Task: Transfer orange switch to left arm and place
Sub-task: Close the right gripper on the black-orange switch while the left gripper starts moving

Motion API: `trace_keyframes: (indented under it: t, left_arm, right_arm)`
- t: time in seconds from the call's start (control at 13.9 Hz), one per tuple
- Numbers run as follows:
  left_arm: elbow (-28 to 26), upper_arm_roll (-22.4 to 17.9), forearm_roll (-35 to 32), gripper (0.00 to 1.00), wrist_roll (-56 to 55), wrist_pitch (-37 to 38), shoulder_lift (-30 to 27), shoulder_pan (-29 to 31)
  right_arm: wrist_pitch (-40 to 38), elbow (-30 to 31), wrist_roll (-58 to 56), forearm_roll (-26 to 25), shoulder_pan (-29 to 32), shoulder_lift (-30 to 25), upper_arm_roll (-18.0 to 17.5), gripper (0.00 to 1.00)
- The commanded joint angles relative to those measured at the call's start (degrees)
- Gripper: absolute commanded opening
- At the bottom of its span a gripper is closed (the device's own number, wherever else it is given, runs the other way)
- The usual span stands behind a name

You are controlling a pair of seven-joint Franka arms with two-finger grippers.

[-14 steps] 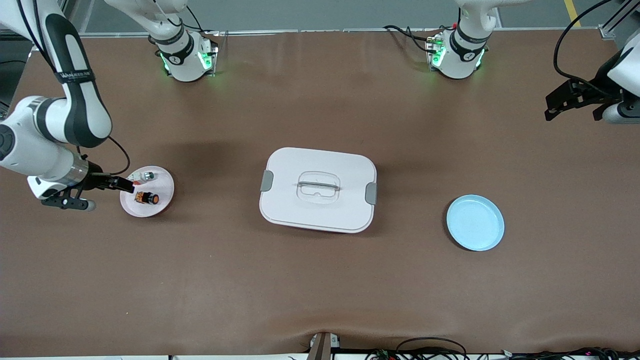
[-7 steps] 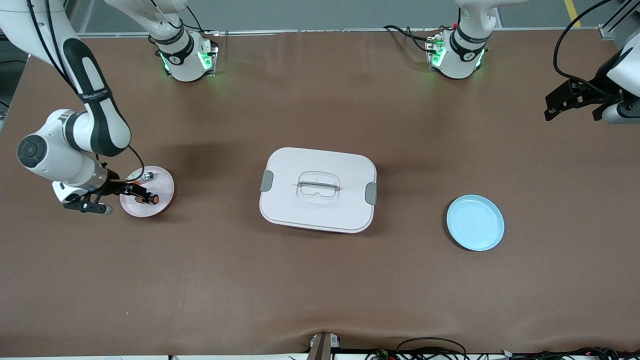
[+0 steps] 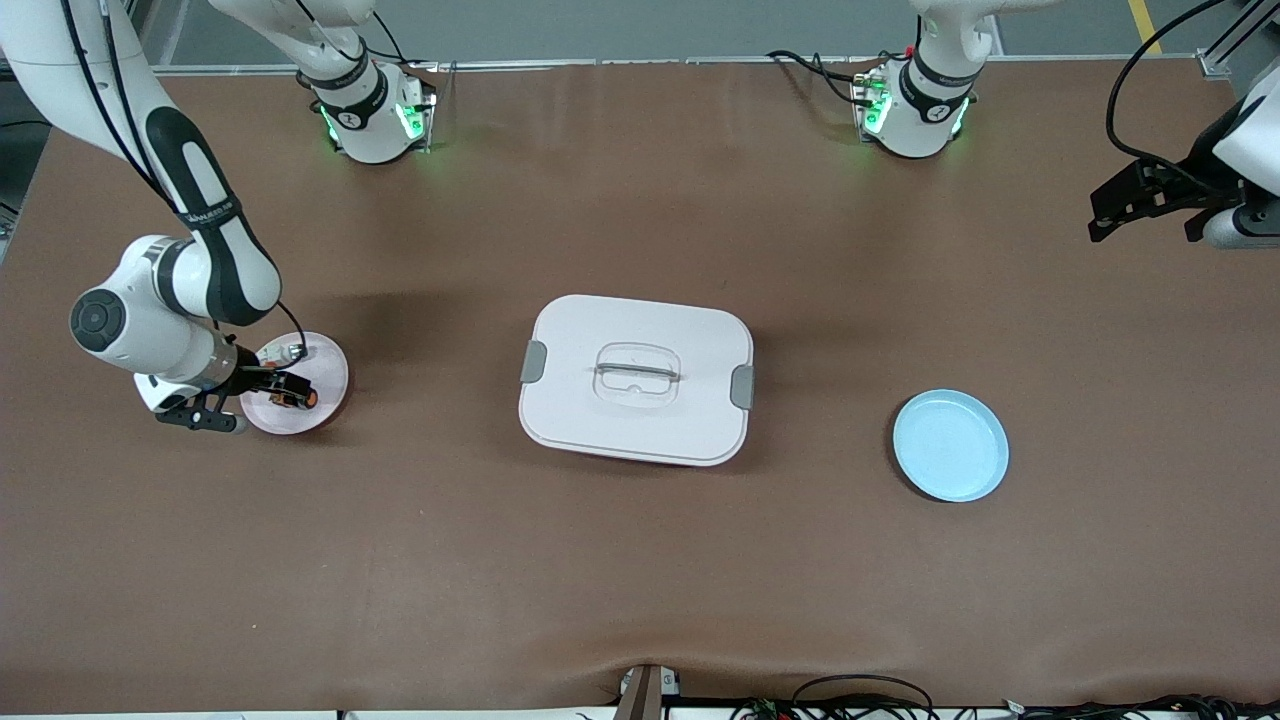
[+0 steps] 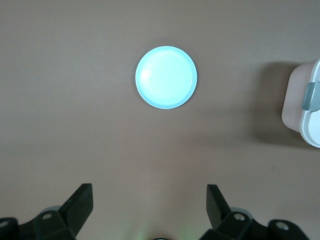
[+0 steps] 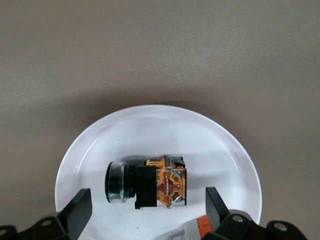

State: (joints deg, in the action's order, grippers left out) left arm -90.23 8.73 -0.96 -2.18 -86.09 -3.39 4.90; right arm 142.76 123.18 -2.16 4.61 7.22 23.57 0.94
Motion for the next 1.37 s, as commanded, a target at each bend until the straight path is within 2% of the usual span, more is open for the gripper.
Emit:
trace_keyframes:
  t: [0.0, 1.08, 1.29]
  left_arm:
    - [1.0, 0.2, 1.0, 1.0, 0.4, 1.0, 0.4, 0.4]
    - [1.0, 0.3, 1.2, 1.0, 0.3, 1.0, 0.4, 0.0]
    - [0.8, 0.3, 3.2, 1.0, 0.2, 0.8, 0.4, -0.1]
  right_arm:
    - [0.8, -0.3, 0.0, 3.0, -1.2, 0.9, -0.3, 1.0]
    - [1.6, -1.3, -0.1, 3.0, -1.1, 2.4, -0.2, 1.0]
    - [1.7, -1.5, -0.1, 3.0, -1.1, 3.0, -0.2, 1.0]
